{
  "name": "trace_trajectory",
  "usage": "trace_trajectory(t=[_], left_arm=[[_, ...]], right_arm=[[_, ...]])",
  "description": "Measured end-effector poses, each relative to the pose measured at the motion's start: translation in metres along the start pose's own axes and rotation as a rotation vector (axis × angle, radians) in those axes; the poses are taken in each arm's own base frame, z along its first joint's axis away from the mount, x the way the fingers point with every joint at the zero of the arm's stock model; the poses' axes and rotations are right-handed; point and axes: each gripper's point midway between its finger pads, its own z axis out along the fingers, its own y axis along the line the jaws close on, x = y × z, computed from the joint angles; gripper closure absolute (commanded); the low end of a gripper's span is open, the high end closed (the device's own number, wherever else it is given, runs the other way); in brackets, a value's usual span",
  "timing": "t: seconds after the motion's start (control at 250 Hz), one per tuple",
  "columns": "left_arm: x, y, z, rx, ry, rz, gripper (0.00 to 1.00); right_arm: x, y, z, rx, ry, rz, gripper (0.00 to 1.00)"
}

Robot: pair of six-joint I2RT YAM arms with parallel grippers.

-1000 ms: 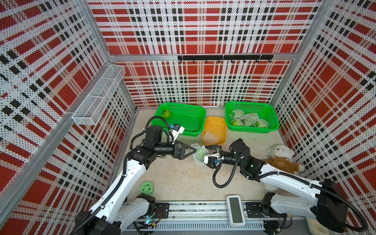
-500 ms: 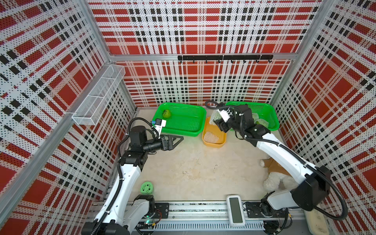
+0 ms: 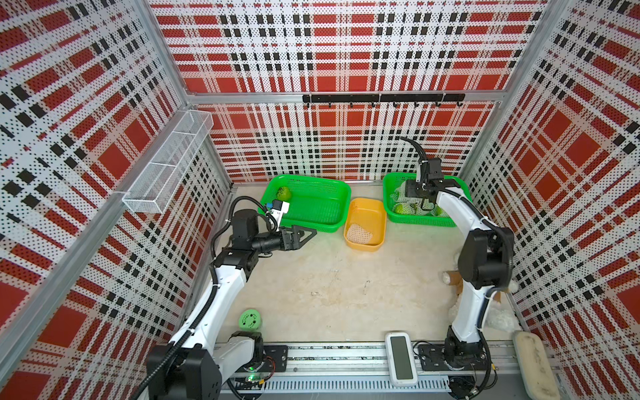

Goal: Sleeve custard apples in foam nets
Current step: Place the custard apple in the basket.

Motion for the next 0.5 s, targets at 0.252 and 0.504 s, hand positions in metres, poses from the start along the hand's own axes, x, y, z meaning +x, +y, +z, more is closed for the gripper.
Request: trace_trajectory(t=[0.252,0.504], left_arm=[[-0.001,0.007,0.008,-0.012,0.013,-0.014,0.0],[-0.014,0.01,0.018,-0.025,0.009,-0.007,0.01]], right_arm=[[-0.003,-0.01,0.051,0.073,0.052,0.037,0.25],[0.028,-0.014,0.064,0.096,0.137,0.017,0.04]])
